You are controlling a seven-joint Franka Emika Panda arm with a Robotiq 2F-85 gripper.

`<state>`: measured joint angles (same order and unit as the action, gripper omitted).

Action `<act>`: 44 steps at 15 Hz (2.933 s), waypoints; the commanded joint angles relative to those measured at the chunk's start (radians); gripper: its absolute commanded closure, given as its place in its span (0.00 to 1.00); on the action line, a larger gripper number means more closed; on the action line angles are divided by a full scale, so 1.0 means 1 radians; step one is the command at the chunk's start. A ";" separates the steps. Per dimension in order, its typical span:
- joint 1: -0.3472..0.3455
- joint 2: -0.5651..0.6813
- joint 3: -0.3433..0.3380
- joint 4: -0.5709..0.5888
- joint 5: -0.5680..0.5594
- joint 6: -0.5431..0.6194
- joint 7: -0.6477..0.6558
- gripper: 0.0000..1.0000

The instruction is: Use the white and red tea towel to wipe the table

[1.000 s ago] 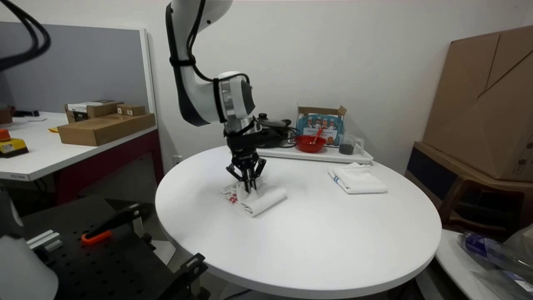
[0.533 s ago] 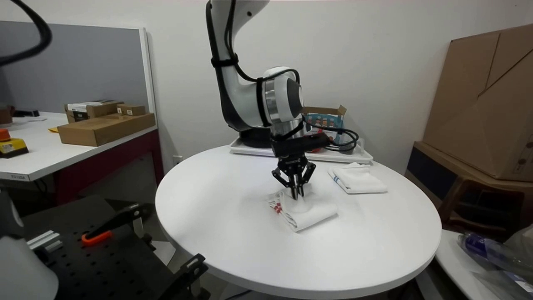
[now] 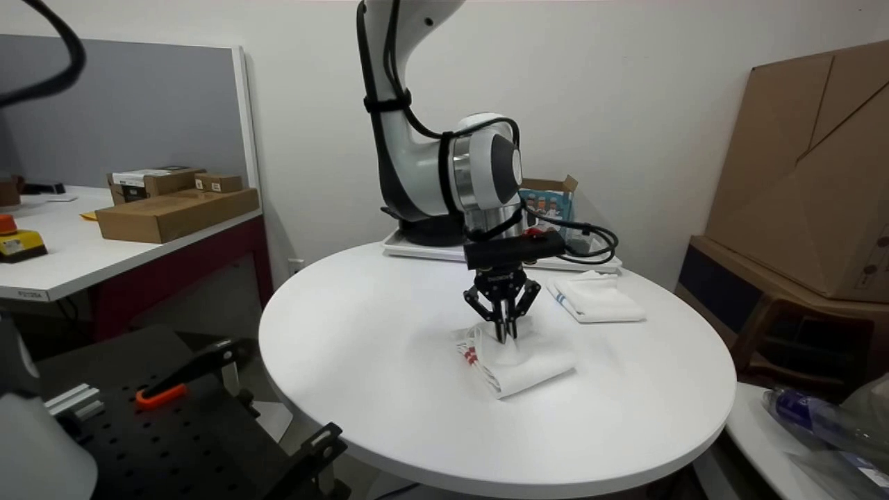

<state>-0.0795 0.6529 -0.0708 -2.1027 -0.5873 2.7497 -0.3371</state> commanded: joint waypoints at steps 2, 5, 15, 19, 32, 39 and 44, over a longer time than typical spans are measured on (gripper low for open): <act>-0.005 -0.014 0.076 -0.060 0.069 0.011 -0.086 0.95; 0.032 -0.010 0.127 -0.061 0.087 0.038 -0.099 0.95; 0.227 0.014 0.242 -0.102 0.064 0.068 -0.118 0.95; 0.220 0.004 0.248 -0.126 0.068 0.038 -0.172 0.95; 0.066 -0.016 0.090 -0.080 0.095 -0.009 -0.171 0.95; -0.004 -0.009 0.008 -0.041 0.098 0.018 -0.167 0.95; -0.081 -0.041 0.046 -0.091 0.147 -0.014 -0.209 0.95</act>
<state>-0.1173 0.6349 -0.0568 -2.1604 -0.4871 2.7538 -0.5092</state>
